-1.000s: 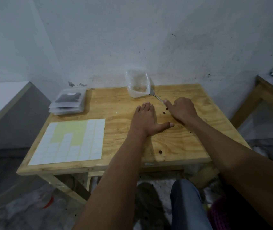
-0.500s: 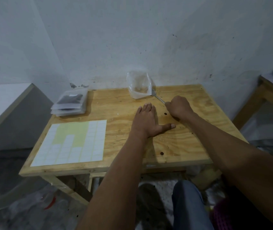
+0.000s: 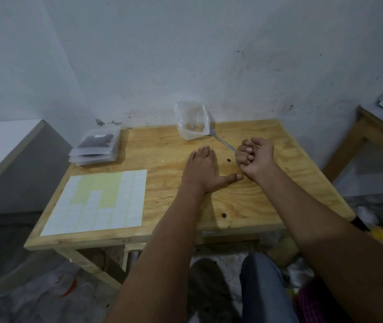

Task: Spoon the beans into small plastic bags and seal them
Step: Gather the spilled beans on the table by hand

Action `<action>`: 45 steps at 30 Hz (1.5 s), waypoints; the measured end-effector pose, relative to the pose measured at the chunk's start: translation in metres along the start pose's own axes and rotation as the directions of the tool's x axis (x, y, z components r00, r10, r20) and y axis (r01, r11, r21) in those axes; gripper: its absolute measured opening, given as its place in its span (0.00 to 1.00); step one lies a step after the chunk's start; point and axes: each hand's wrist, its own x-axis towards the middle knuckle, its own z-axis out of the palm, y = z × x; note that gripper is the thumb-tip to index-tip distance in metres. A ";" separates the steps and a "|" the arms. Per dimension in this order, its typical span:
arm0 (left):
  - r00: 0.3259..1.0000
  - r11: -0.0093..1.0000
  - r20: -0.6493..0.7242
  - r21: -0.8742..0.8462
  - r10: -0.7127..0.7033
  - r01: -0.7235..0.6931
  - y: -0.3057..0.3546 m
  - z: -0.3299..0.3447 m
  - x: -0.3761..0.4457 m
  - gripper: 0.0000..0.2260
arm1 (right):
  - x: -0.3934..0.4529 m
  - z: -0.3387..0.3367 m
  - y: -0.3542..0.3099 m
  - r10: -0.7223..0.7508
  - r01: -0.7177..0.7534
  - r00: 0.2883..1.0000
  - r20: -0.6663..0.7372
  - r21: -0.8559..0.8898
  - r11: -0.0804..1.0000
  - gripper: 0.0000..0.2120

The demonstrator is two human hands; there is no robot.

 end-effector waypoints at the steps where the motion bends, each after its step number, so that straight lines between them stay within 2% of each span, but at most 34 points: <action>1: 1.000 1.000 -0.004 -0.002 0.002 -0.002 0.000 0.000 0.000 0.56 | 0.000 0.003 0.000 -0.012 0.007 0.999 -0.044 -0.109 0.994 0.20; 2: 1.000 1.000 -0.012 -0.004 0.005 -0.005 0.000 0.000 0.000 0.56 | -0.001 0.006 0.001 -0.071 0.040 0.993 -0.096 -0.288 0.957 0.20; 3: 1.000 1.000 -0.016 -0.004 0.008 -0.008 0.000 0.000 0.000 0.56 | -0.001 0.009 0.001 -0.192 0.093 0.973 -0.132 -0.535 0.840 0.20; 4: 1.000 1.000 -0.011 -0.001 0.013 -0.013 0.000 -0.001 0.000 0.57 | -0.001 0.011 0.001 -0.344 0.128 0.933 -0.107 -0.794 0.595 0.21; 5: 1.000 1.000 0.002 0.003 0.018 -0.018 -0.001 -0.002 0.001 0.58 | -0.001 0.011 0.002 -0.467 0.126 0.884 -0.009 -0.958 0.257 0.24; 6: 1.000 1.000 0.023 0.006 0.021 -0.022 -0.002 -0.003 0.001 0.60 | -0.002 0.012 0.003 -0.509 0.105 0.852 0.119 -0.993 -0.057 0.27; 7: 0.998 1.000 0.052 0.008 0.026 -0.026 -0.003 -0.005 0.000 0.62 | -0.001 0.010 0.005 -0.492 0.074 0.846 0.206 -0.959 -0.274 0.30; 9: 0.992 0.999 0.120 0.022 0.045 -0.048 -0.004 -0.007 -0.001 0.64 | 0.000 0.009 0.010 -0.434 0.015 0.859 0.271 -0.861 -0.508 0.31; 12: 0.983 0.996 0.170 0.058 0.063 -0.073 -0.006 -0.007 -0.002 0.65 | 0.000 0.013 0.017 -0.337 -0.007 0.879 0.336 -0.700 -0.714 0.28; 14: 0.982 0.994 0.177 0.076 0.066 -0.080 -0.006 -0.007 -0.001 0.65 | 0.000 0.015 0.018 -0.296 0.013 0.879 0.373 -0.641 -0.767 0.25; 18: 0.986 0.994 0.157 0.081 0.059 -0.072 -0.005 -0.008 -0.004 0.65 | 0.005 0.012 0.015 -0.218 0.111 0.877 0.429 -0.621 -0.776 0.20; 20: 0.986 0.995 0.155 0.070 0.056 -0.067 -0.005 -0.009 -0.007 0.64 | 0.006 0.011 0.009 -0.208 0.135 0.890 0.405 -0.672 -0.728 0.18; 21: 0.986 0.996 0.156 0.066 0.055 -0.066 -0.005 -0.009 -0.009 0.64 | 0.005 0.012 0.007 -0.229 0.140 0.897 0.378 -0.734 -0.664 0.18; 22: 0.986 0.996 0.155 0.064 0.055 -0.065 -0.005 -0.010 -0.011 0.63 | 0.003 0.014 0.004 -0.275 0.142 0.901 0.336 -0.827 -0.545 0.18; 23: 0.986 0.996 0.156 0.063 0.056 -0.066 -0.006 -0.011 -0.012 0.62 | 0.000 0.016 0.003 -0.339 0.145 0.904 0.261 -0.932 -0.332 0.17; 24: 0.986 0.995 0.159 0.063 0.060 -0.071 -0.007 -0.012 -0.014 0.61 | -0.004 0.018 0.002 -0.390 0.152 0.908 0.156 -0.988 -0.040 0.16; 25: 0.985 0.994 0.159 0.071 0.067 -0.080 -0.008 -0.013 -0.017 0.60 | -0.008 0.018 0.001 -0.384 0.153 0.922 0.044 -0.954 0.257 0.14; 26: 0.983 0.992 0.164 0.081 0.077 -0.091 -0.010 -0.015 -0.020 0.59 | -0.012 0.016 0.001 -0.323 0.149 0.946 -0.028 -0.848 0.509 0.14; 27: 0.981 0.991 0.175 0.085 0.086 -0.102 -0.012 -0.017 -0.024 0.59 | -0.016 0.014 0.001 -0.237 0.128 0.970 -0.054 -0.716 0.687 0.14; 28: 0.978 0.991 0.185 0.079 0.092 -0.108 -0.015 -0.019 -0.029 0.59 | -0.019 0.012 0.002 -0.146 0.092 0.988 -0.045 -0.587 0.805 0.14; 29: 0.978 0.992 0.185 0.067 0.093 -0.107 -0.018 -0.022 -0.034 0.59 | -0.023 0.010 0.002 -0.074 0.056 0.997 -0.020 -0.475 0.878 0.15; 32: 0.984 0.996 0.156 0.025 0.083 -0.088 -0.029 -0.028 -0.055 0.58 | -0.033 0.008 0.009 0.022 -0.012 0.999 0.032 -0.273 0.962 0.14; 36: 0.985 0.997 0.164 0.029 0.060 -0.066 -0.041 -0.033 -0.083 0.59 | -0.053 0.008 0.020 0.033 -0.015 0.998 0.058 -0.285 0.958 0.13; 38: 0.983 0.996 0.172 0.040 0.066 -0.074 -0.044 -0.034 -0.096 0.60 | -0.067 0.010 0.025 0.011 -0.007 1.000 0.007 -0.446 0.895 0.13; 39: 0.982 0.996 0.177 0.052 0.067 -0.077 -0.044 -0.034 -0.102 0.61 | -0.074 0.010 0.028 -0.036 0.018 0.999 -0.019 -0.595 0.804 0.14; 40: 0.981 0.994 0.183 0.072 0.066 -0.081 -0.044 -0.034 -0.108 0.62 | -0.080 0.008 0.032 -0.120 0.070 0.993 -0.008 -0.770 0.634 0.15; 41: 0.980 0.992 0.188 0.097 0.064 -0.083 -0.043 -0.034 -0.112 0.64 | -0.087 0.006 0.035 -0.207 0.130 0.977 0.055 -0.920 0.371 0.16; 42: 0.980 0.989 0.191 0.121 0.062 -0.086 -0.042 -0.033 -0.115 0.65 | -0.091 0.001 0.038 -0.256 0.182 0.953 0.162 -0.982 0.058 0.18; 43: 0.979 0.986 0.192 0.141 0.061 -0.089 -0.041 -0.032 -0.117 0.66 | -0.096 -0.003 0.042 -0.238 0.228 0.931 0.278 -0.949 -0.216 0.22; 44: 0.979 0.984 0.193 0.154 0.061 -0.091 -0.040 -0.032 -0.118 0.67 | -0.100 -0.007 0.046 -0.181 0.271 0.916 0.359 -0.883 -0.383 0.25; 45: 0.979 0.982 0.192 0.163 0.061 -0.094 -0.039 -0.031 -0.120 0.68 | -0.104 -0.010 0.050 -0.135 0.311 0.900 0.414 -0.828 -0.466 0.28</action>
